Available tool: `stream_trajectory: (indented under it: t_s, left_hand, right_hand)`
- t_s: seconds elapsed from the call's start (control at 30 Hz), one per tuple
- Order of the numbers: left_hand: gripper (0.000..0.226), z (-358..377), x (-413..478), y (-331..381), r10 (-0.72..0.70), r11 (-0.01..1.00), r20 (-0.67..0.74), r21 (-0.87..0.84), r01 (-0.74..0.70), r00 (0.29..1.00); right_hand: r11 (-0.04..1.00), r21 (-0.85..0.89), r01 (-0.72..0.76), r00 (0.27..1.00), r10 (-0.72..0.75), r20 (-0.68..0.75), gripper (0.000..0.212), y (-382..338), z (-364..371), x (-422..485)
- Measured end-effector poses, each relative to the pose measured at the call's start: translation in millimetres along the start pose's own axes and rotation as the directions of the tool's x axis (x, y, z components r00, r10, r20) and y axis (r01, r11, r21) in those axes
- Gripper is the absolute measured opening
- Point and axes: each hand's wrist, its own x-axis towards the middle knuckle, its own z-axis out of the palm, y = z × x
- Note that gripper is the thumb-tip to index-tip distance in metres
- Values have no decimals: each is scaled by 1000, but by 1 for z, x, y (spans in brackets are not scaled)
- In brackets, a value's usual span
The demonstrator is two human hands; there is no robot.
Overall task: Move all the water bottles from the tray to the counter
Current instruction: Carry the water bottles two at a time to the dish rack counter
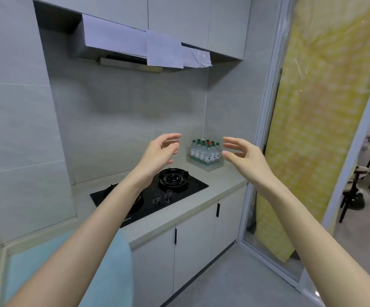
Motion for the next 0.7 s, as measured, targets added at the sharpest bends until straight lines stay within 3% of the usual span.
stream_trajectory:
  t_s: [0.17, 0.7]
  left_hand:
    - [32, 7, 42, -22, -21, 1000, -13, -12, 21, 1000]
    - [29, 44, 299, -143, -94, 996, -24, -8, 94, 995]
  right_hand:
    - [1000, 11, -10, 1000, 10, 4, 38, 26, 15, 40]
    - [997, 1, -78, 997, 78, 1, 35, 165, 68, 271]
